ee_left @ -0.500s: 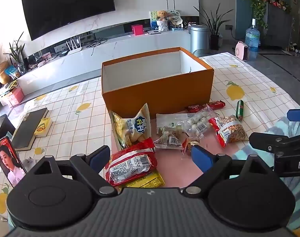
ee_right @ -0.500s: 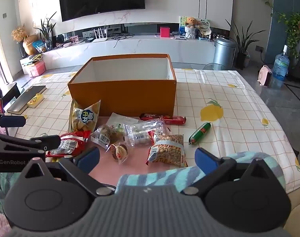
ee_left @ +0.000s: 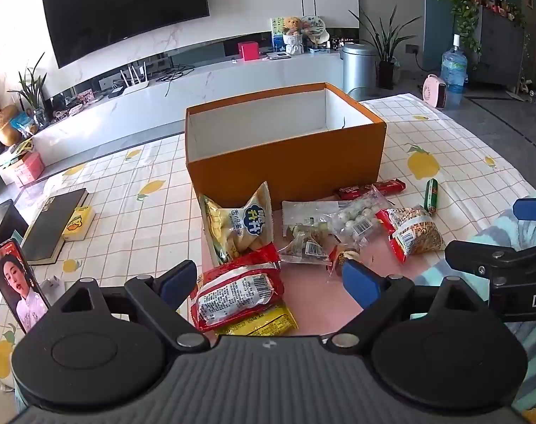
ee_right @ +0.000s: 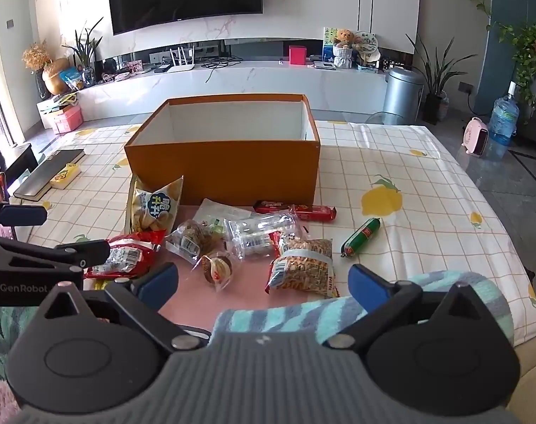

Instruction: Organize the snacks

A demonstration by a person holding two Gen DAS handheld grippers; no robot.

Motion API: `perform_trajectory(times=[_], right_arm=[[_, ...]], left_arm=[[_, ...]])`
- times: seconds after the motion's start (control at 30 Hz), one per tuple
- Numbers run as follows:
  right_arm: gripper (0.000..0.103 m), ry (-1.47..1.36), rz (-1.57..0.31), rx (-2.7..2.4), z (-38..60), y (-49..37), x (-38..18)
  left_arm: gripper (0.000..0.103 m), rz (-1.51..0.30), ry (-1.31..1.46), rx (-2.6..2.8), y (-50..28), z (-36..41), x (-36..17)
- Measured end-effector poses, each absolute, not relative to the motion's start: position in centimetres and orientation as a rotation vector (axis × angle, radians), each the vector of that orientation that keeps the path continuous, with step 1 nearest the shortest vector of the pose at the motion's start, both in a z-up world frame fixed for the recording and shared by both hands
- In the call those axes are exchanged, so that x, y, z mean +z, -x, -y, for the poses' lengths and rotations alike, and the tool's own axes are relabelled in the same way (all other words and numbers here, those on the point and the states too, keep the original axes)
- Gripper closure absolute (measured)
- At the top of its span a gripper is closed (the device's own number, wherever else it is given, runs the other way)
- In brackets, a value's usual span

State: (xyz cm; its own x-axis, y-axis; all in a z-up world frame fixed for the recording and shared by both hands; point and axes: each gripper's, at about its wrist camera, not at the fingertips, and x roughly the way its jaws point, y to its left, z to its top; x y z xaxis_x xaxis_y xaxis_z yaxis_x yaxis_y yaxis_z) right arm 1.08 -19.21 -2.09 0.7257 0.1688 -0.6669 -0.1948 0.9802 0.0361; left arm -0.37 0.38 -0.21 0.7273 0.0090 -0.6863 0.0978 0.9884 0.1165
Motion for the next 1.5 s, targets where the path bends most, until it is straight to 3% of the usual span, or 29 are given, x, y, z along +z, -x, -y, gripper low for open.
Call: perform_trajectory(times=[1.5], right_arm=[[0.004, 0.055, -0.759, 0.201, 18.33, -1.39, -3.17]], left_arm=[[0.0, -0.772, -0.14, -0.051, 0.39, -0.56, -0.54]])
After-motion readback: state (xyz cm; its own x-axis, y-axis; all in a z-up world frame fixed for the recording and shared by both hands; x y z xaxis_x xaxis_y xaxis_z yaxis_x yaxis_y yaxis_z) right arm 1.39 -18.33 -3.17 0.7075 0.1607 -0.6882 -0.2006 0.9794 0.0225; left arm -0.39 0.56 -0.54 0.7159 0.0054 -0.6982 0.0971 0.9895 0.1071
